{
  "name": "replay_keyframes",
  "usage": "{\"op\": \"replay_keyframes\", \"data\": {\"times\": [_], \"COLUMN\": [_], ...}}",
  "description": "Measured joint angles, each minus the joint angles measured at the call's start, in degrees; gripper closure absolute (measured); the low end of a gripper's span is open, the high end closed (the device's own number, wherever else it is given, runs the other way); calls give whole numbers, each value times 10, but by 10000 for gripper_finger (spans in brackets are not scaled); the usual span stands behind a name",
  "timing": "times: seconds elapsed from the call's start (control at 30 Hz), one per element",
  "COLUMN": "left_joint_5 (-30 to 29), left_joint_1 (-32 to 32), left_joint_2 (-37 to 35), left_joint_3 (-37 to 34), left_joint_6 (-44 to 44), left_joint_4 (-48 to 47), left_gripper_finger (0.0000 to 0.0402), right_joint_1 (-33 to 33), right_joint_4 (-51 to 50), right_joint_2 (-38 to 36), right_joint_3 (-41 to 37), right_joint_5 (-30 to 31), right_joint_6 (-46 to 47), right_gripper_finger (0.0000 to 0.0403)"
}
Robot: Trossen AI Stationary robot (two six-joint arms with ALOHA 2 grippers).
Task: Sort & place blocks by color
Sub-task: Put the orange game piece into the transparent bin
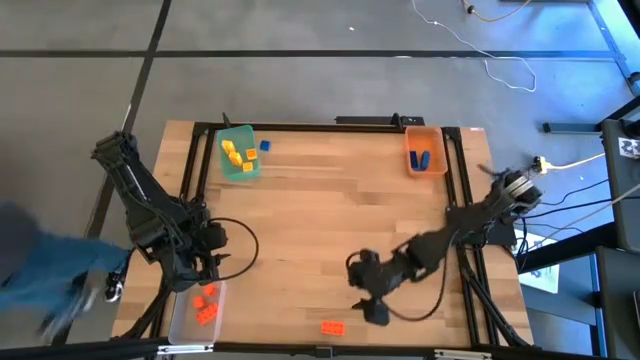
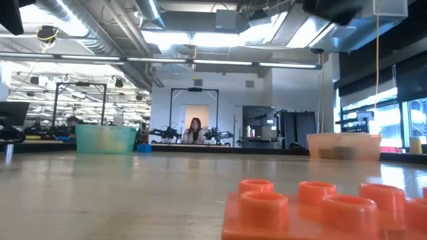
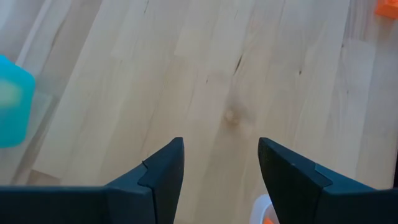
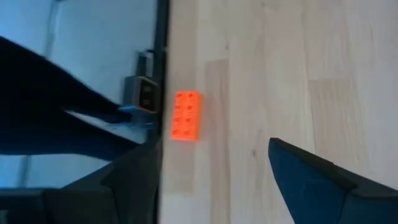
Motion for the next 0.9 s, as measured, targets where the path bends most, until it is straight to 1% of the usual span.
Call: {"op": "replay_keyframes", "data": {"times": [0.13, 0.33, 0.67, 0.9], "left_joint_5": [0, 0, 0, 0], "left_joint_1": [0, 0, 0, 0], "left_joint_2": [0, 0, 0, 0], "left_joint_3": [0, 0, 0, 0], "left_joint_6": [1, 1, 1, 1], "left_joint_4": [0, 0, 0, 0], "left_gripper_finger": [207, 206, 207, 206], "right_joint_1": [21, 41, 55, 61], "right_joint_4": [11, 76, 171, 178], "right_joint_2": [59, 130, 189, 202], "right_joint_3": [6, 14, 15, 15], "right_joint_5": [39, 44, 41, 39], "right_joint_6": [16, 28, 45, 45], "right_gripper_finger": [112, 112, 112, 112]}}
